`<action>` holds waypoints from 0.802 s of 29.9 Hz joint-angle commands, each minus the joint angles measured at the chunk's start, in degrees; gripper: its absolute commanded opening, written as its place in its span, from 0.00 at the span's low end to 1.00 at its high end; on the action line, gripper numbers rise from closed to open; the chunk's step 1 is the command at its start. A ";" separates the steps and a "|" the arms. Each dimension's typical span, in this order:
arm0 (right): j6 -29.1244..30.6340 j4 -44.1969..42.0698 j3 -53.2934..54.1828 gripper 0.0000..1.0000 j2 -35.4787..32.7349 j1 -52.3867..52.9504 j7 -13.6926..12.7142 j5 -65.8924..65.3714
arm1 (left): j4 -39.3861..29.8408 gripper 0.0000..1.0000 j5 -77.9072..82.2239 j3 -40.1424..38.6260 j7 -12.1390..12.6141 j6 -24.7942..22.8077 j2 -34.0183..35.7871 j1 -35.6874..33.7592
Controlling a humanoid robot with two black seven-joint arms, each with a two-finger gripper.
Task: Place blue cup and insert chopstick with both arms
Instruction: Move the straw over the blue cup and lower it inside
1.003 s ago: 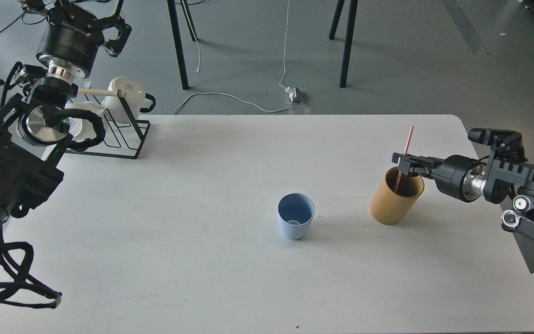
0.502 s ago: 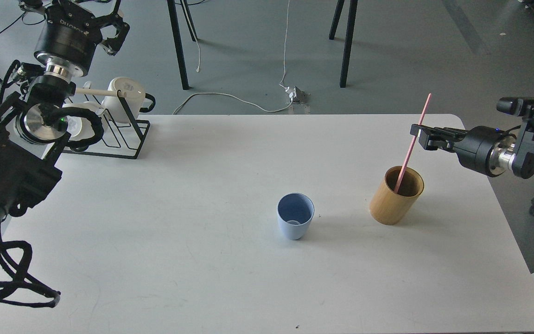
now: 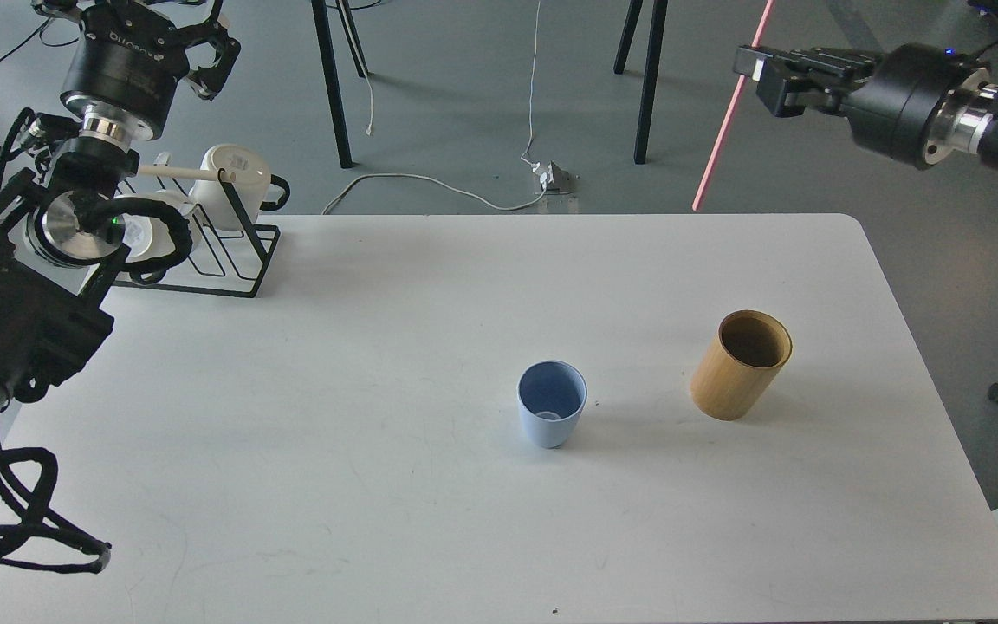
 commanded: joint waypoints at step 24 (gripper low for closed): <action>-0.13 -8.61 -9.52 0.03 21.84 -7.98 0.54 -0.15 | -0.08 1.00 0.00 0.00 -0.11 0.00 -1.74 -0.03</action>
